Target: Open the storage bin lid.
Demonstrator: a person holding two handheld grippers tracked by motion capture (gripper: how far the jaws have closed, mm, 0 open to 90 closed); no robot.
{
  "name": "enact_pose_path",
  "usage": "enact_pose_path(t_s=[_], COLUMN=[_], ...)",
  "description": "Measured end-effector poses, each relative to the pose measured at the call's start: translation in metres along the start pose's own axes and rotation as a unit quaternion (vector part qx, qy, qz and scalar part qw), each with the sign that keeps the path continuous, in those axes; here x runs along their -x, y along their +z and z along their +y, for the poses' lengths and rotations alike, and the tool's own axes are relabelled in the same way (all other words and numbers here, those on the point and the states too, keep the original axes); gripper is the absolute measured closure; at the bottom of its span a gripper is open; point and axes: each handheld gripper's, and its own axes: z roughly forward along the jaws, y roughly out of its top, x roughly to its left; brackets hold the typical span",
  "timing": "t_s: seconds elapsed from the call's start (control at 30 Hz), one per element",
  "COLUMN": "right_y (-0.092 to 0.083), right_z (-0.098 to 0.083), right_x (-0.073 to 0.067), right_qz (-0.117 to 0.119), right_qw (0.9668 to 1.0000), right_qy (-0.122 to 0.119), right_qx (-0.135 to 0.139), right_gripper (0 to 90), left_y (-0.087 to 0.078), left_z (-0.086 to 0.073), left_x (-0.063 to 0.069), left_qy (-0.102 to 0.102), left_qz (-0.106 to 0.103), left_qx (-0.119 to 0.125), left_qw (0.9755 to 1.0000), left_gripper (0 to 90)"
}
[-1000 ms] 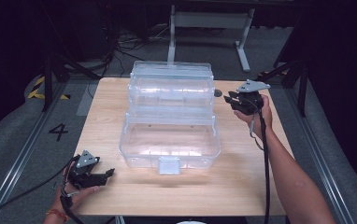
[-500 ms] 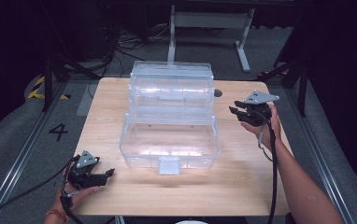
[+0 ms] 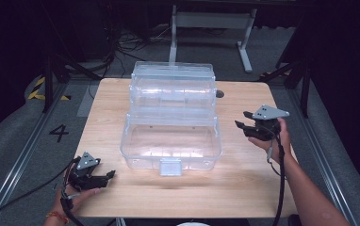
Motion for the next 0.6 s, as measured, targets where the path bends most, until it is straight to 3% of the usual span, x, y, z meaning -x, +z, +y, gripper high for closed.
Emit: enact_pose_path(t_s=[0.37, 0.6], right_y=[-0.011, -0.018], right_z=[-0.023, -0.040], right_x=[-0.006, -0.009], right_qz=[-0.002, -0.013], right_qw=[0.9999, 0.9993], right_qy=[-0.002, -0.016], right_qx=[-0.012, -0.031], right_gripper=[45.5, 42.7], left_y=[0.000, 0.000], left_z=[0.000, 0.000], left_x=[0.000, 0.000], left_qy=[0.000, 0.000], left_qz=[0.000, 0.000], left_qx=[0.000, 0.000], left_qw=[1.0000, 1.0000], left_gripper=[23.4, 23.4])
